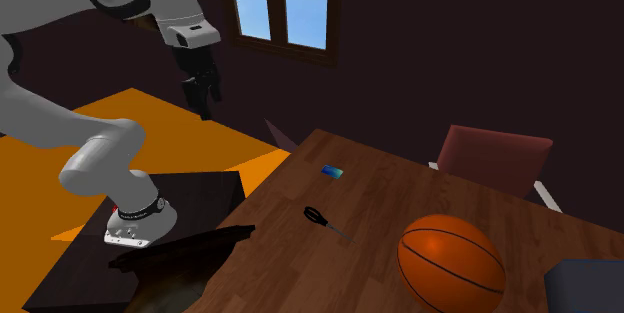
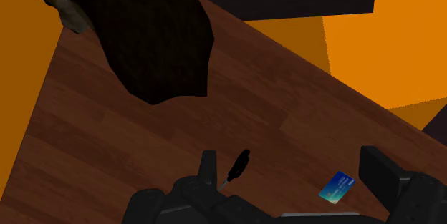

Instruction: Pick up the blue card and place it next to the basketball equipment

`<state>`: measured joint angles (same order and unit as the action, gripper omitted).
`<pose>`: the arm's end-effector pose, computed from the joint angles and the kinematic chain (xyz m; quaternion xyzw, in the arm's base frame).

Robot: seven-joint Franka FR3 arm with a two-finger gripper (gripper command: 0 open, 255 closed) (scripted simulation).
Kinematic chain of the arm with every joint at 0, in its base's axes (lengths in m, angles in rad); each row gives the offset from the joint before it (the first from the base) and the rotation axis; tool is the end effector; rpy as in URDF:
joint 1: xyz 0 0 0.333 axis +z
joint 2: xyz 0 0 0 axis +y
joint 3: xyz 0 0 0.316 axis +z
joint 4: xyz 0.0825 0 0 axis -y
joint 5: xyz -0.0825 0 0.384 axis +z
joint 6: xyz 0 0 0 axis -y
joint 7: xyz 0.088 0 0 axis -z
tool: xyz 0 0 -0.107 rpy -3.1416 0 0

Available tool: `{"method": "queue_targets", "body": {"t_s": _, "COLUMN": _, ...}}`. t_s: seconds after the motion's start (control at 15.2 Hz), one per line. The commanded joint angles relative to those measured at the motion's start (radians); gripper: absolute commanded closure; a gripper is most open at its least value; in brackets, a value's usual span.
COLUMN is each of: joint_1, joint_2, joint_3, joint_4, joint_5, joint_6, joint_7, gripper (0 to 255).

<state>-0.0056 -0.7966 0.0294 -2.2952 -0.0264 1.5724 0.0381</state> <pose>0.3044 0.0078 0.6226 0.9990 -0.0116 0.0374 0.0227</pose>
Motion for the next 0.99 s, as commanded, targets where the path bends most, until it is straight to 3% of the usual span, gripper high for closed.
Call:
{"method": "queue_targets", "body": {"t_s": 0.0, "joint_1": 0.0, "joint_2": 0.0, "joint_3": 0.0, "joint_4": 0.0, "joint_5": 0.0, "joint_6": 0.0, "joint_7": 0.0, "gripper": 0}}
{"method": "queue_targets", "body": {"t_s": 0.46, "joint_1": -0.007, "joint_2": 0.128, "joint_3": 0.101, "joint_4": -0.084, "joint_5": 0.045, "joint_6": 0.218, "joint_7": 0.168, "gripper": 0}}
{"method": "queue_targets", "body": {"t_s": 0.92, "joint_1": -0.026, "joint_2": 0.328, "joint_3": 0.2, "joint_4": -0.091, "joint_5": 0.054, "joint_6": 0.431, "joint_7": 0.341, "gripper": 0}}
